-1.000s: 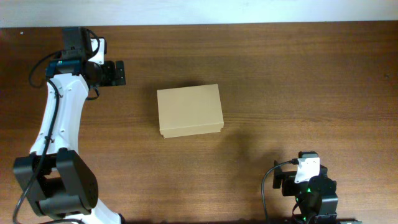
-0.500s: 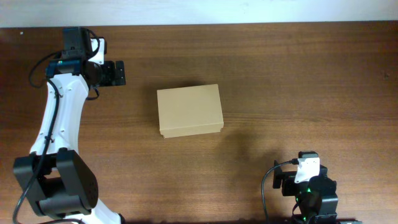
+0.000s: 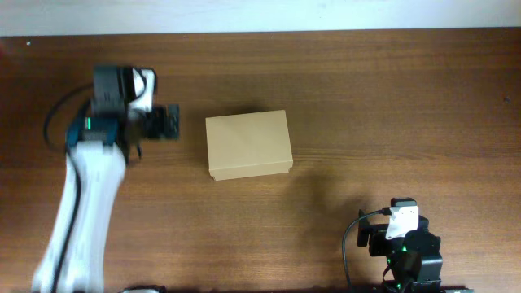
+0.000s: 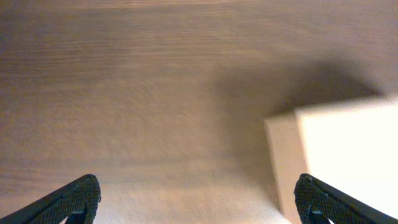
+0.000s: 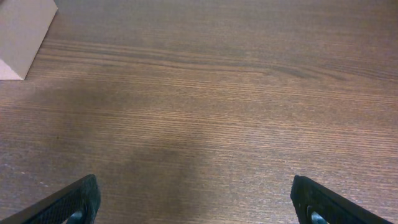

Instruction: Pack container

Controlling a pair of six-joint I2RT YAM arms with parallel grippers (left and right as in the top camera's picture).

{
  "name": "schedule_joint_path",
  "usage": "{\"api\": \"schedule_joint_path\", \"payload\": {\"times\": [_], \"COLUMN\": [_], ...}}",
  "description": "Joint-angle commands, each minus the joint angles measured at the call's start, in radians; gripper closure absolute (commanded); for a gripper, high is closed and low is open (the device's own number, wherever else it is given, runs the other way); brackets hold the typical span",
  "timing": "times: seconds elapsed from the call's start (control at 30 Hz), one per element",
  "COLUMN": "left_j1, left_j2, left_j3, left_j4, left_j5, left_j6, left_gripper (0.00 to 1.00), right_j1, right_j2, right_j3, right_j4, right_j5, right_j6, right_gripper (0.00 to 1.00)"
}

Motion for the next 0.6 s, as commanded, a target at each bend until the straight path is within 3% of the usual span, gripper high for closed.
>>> {"api": "schedule_joint_path", "payload": {"times": [0.0,0.1,0.37,0.57], "left_j1": [-0.018,-0.018,-0.018,-0.018], "left_j2": [-0.220,-0.411,-0.912,-1.085], "left_j3": [-0.164,-0.316,-0.775,-0.986], "left_j4": [-0.002,0.042,0.557,0.774], "left_j5": [-0.001,-0.045,-0.080,-0.076], "left_j6": [0.001,0.017,0.016,0.016], "left_gripper": [0.00,0.00,0.00,0.00], "right_j1": [-0.008,-0.008,-0.008,-0.008], "right_j2": [-0.011,-0.011,-0.011,-0.011], "right_j3": [-0.013,-0.013,-0.013,-0.013], "right_j4": [0.000,0.000,0.000,0.000], "right_j5": [0.016,0.016,0.016,0.016], "right_j6": [0.009,0.009,0.009,0.009], "right_gripper": [0.01,0.01,0.01,0.01]}}
